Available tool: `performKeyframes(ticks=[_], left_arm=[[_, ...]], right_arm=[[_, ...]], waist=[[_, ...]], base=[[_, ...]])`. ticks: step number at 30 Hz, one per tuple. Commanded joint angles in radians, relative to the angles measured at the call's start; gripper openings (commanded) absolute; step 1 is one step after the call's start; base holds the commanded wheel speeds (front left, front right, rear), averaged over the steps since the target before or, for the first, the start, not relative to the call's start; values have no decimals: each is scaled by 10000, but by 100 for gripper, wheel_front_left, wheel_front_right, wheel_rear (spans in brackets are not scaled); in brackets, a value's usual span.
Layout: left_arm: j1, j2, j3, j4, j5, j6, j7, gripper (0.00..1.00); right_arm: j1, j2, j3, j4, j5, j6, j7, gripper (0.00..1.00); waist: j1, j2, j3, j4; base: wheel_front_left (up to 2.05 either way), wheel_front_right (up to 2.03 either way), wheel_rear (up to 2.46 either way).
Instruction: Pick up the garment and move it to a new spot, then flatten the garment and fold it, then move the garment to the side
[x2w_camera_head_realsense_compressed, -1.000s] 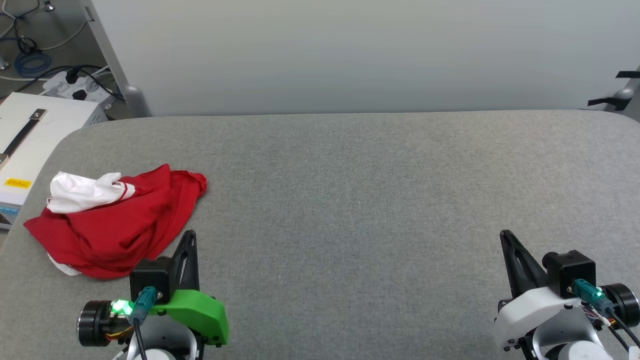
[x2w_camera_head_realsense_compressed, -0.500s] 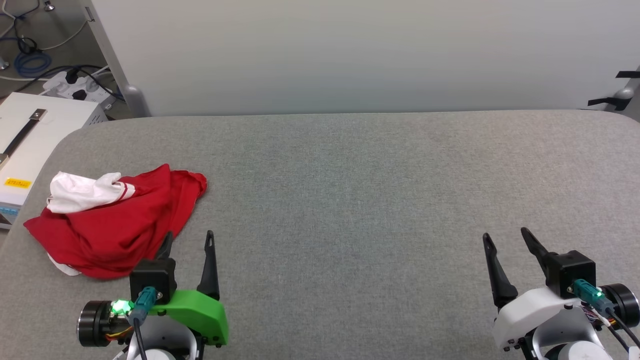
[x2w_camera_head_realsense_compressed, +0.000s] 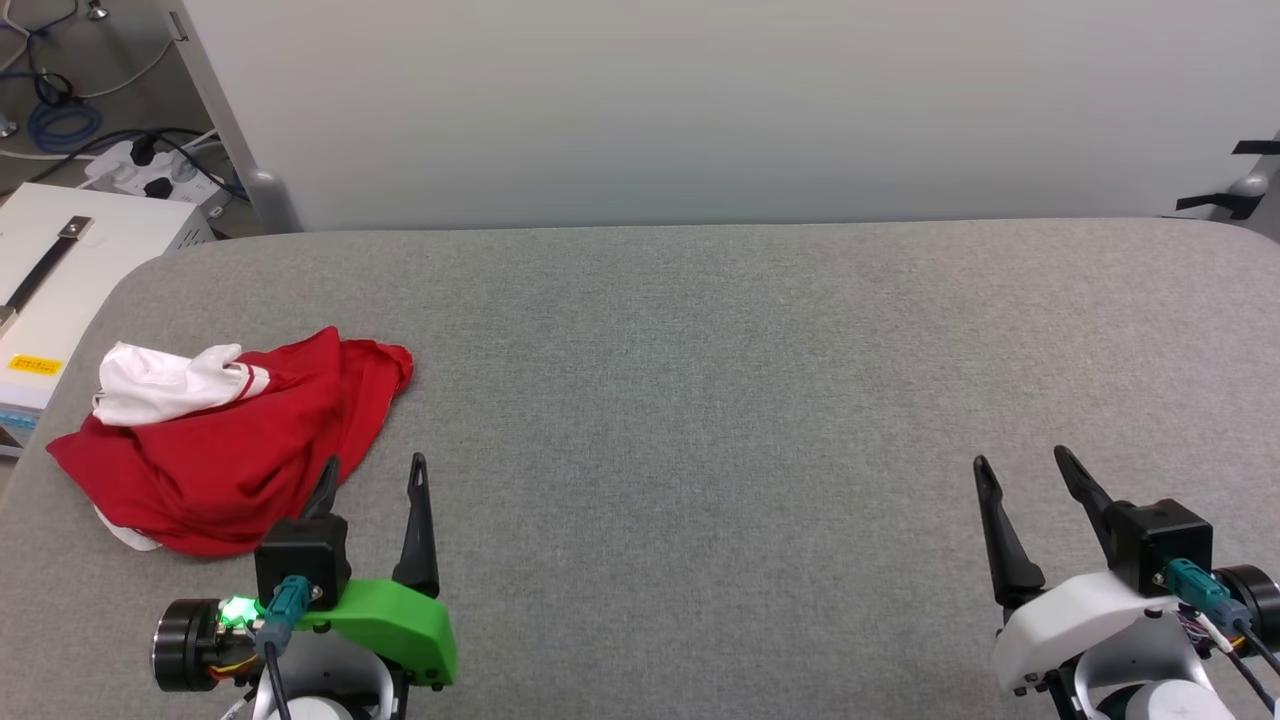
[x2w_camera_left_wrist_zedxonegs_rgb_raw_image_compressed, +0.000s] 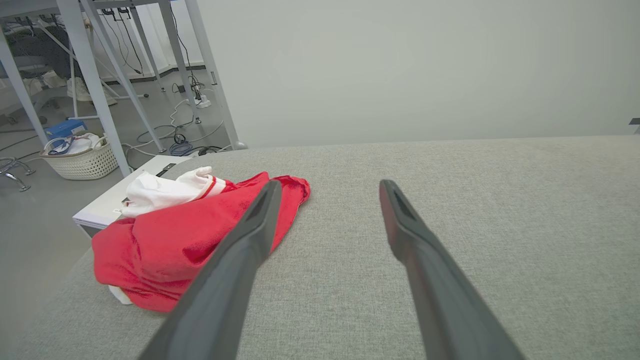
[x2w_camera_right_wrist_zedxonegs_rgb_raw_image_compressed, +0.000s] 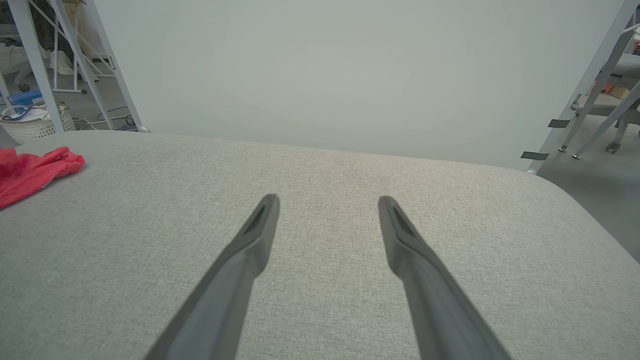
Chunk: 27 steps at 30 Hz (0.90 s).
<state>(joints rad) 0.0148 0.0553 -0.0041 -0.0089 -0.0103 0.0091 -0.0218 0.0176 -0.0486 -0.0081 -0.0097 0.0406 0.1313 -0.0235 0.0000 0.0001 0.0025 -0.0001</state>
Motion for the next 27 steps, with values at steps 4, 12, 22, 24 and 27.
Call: performKeyframes(ticks=[4,12,22,24,27], left_arm=[[8,-8,-36,-83,-44,108,-172,100],[42,-11,-56,-156,-70,178,-337,100],[111,-15,-102,-197,-85,235,-544,100],[137,-16,-115,-208,-88,237,-585,100],[173,-17,-131,-226,-103,240,-645,100]], right_arm=[[51,-6,-63,-180,188,-1,-186,100],[109,-6,-92,-326,342,-1,-348,100],[211,-7,-110,-480,514,-2,-552,100],[243,-8,-116,-511,549,-2,-593,100],[291,-8,-125,-546,600,-2,-652,100]], waist=[[0,-1,-2,4],[0,-1,-7,19],[0,-1,-77,26],[0,-1,-95,26],[0,-1,-115,26]], base=[[0,0,0],[0,0,0],[0,0,0],[0,0,0],[0,0,0]])
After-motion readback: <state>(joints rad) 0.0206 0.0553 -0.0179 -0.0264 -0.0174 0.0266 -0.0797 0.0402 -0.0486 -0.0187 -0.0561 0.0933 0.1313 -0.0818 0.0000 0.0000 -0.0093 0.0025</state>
